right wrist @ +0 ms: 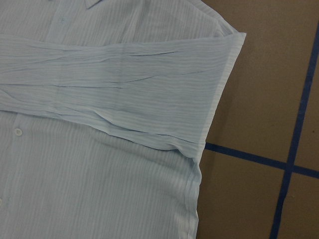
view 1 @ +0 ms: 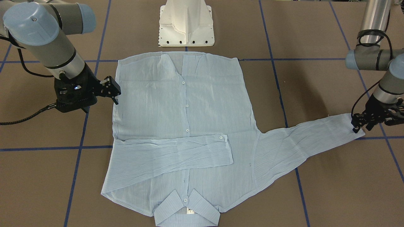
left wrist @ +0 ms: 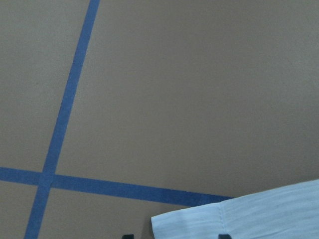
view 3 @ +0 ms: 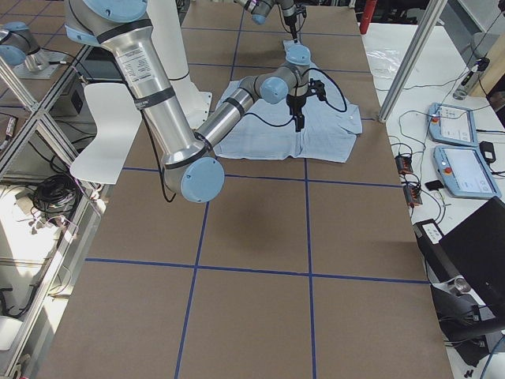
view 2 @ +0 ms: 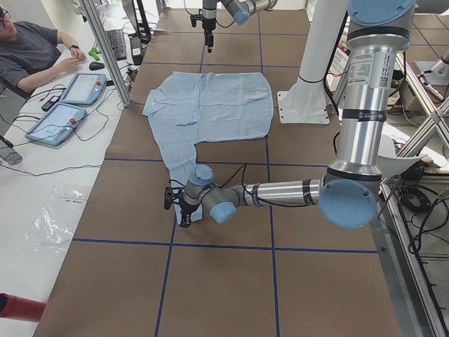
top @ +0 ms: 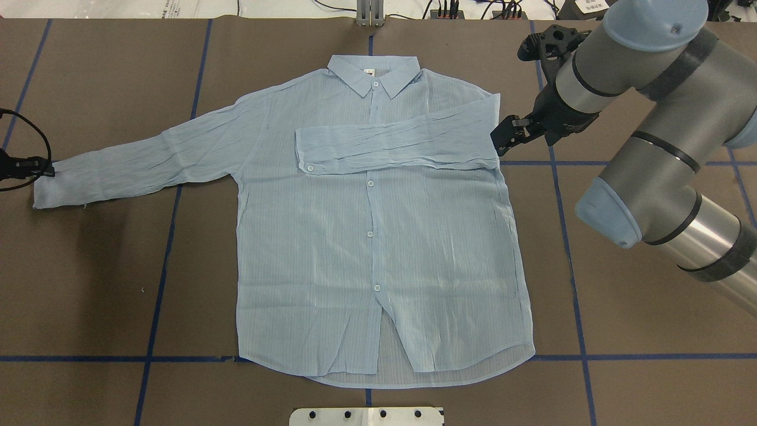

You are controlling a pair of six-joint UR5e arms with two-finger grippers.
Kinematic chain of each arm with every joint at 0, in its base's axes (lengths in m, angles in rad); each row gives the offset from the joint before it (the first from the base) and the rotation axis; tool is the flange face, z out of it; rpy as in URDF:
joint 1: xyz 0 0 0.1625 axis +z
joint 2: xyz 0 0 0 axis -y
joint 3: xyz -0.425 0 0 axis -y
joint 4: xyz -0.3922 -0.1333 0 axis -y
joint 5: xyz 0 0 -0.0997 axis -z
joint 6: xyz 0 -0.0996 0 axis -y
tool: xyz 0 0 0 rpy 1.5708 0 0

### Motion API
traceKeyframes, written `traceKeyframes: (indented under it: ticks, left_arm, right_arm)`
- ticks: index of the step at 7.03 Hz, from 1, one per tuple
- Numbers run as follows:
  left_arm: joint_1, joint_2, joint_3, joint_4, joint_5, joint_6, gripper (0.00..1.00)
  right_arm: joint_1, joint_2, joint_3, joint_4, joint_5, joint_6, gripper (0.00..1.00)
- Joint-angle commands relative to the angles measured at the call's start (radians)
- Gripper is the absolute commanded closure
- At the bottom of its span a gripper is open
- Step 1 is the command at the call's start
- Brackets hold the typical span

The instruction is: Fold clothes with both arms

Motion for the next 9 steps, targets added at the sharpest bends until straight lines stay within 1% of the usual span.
traceKeyframes:
  ticks: [1, 4, 5, 7, 9]
  left_arm:
    - [0.0, -0.002, 0.001, 0.002, 0.0, -0.002, 0.41]
    - [0.0, -0.009, 0.016, 0.002, 0.0, -0.005, 0.47]
    - [0.0, -0.009, 0.016, 0.002, 0.0, -0.008, 0.54]
    - [0.0, -0.009, 0.012, 0.005, 0.002, -0.006, 0.82]
    - [0.0, -0.009, -0.005, 0.011, 0.003, -0.003, 0.97]
  right_arm:
    - [0.0, -0.001, 0.001, 0.0, -0.002, -0.001, 0.0]
    - [0.0, -0.003, 0.001, 0.0, -0.002, -0.001, 0.0]
    - [0.0, -0.003, 0.002, 0.0, -0.001, -0.001, 0.0]
    - [0.0, -0.003, 0.002, 0.0, -0.001, -0.001, 0.0]
    - [0.0, -0.003, 0.002, 0.0, 0.001, -0.001, 0.0]
